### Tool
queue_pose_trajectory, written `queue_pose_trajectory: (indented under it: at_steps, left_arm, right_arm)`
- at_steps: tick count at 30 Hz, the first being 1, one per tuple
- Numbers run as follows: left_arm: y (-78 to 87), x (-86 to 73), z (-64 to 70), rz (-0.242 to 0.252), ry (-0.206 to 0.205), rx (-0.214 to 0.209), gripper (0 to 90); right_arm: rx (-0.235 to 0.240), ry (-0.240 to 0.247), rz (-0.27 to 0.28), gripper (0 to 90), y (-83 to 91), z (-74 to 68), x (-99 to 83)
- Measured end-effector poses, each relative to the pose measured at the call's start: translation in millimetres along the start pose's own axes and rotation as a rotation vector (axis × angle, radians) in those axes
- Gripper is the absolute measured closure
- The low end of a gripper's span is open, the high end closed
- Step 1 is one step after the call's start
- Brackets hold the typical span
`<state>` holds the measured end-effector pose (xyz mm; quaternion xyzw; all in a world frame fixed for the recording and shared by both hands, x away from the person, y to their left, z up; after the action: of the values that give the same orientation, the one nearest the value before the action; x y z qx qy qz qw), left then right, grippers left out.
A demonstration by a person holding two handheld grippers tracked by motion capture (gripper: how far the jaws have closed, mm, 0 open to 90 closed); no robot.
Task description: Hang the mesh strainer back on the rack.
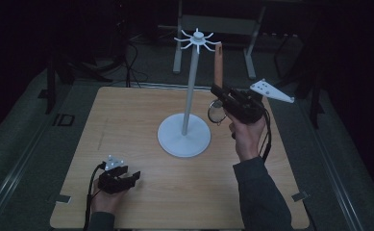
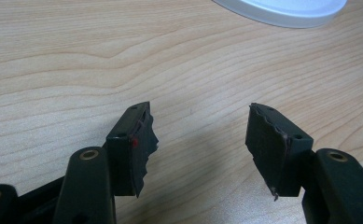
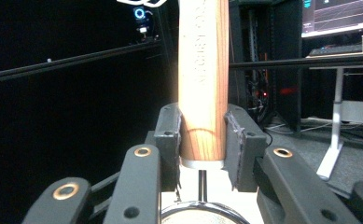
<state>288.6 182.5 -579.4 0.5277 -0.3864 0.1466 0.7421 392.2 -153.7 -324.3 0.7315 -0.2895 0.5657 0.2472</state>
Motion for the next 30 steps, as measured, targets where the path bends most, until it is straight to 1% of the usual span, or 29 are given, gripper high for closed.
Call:
queue_pose_trajectory:
  at_steps: [7, 10, 17, 19, 20, 22, 23, 25, 30]
  left_arm:
    - [0.0, 0.0, 0.0, 0.000, 0.000, 0.000, 41.1]
    - [-0.1, 0.1, -0.1, 0.001, 0.001, 0.000, 41.1]
    - [0.0, 0.1, -0.2, 0.001, 0.000, 0.001, 41.1]
    - [0.4, 0.1, -0.3, 0.001, 0.001, 0.002, 41.1]
    - [0.5, 0.2, -0.4, 0.002, 0.001, 0.002, 41.1]
    - [0.5, 0.1, -0.5, 0.001, 0.002, 0.002, 41.1]
    - [0.4, 0.1, -0.4, 0.001, 0.001, 0.002, 41.1]
    - [0.5, 0.2, -0.4, 0.002, 0.000, 0.001, 41.1]
    - [0.3, 0.2, -0.2, 0.001, -0.001, 0.002, 41.1]
  right_arm:
    - [0.008, 0.004, -0.015, 69.1, -4.9, -0.7, -0.2]
    - [0.018, -0.007, -0.031, 69.1, -7.7, 0.5, -0.6]
    - [0.030, -0.006, -0.068, 68.9, -15.1, 1.1, -1.7]
    - [0.027, -0.006, -0.077, 68.2, -16.2, 1.7, -3.0]
    - [0.022, -0.003, -0.082, 66.9, -16.3, 1.9, -3.7]
    - [0.013, 0.001, -0.076, 58.6, -15.4, 2.1, -4.4]
    - [0.005, 0.002, -0.077, 56.2, -15.0, 2.3, -4.6]
    - [-0.013, 0.022, -0.082, 53.8, -13.5, 2.2, -4.9]
    - [-0.040, 0.047, -0.078, 47.4, -9.4, 1.2, -4.3]
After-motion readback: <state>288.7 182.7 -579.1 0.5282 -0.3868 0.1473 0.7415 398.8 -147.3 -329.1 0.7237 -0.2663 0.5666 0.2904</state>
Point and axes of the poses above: each handheld gripper's, and its own axes: y roughly backward along the jaws, x roughly out of its top, z roughly to its right, the point moved 4 cm from there along -y, roughly forward along the jaws, and after that the axes turned 3 degrees about -y, right-handed, at the moved point
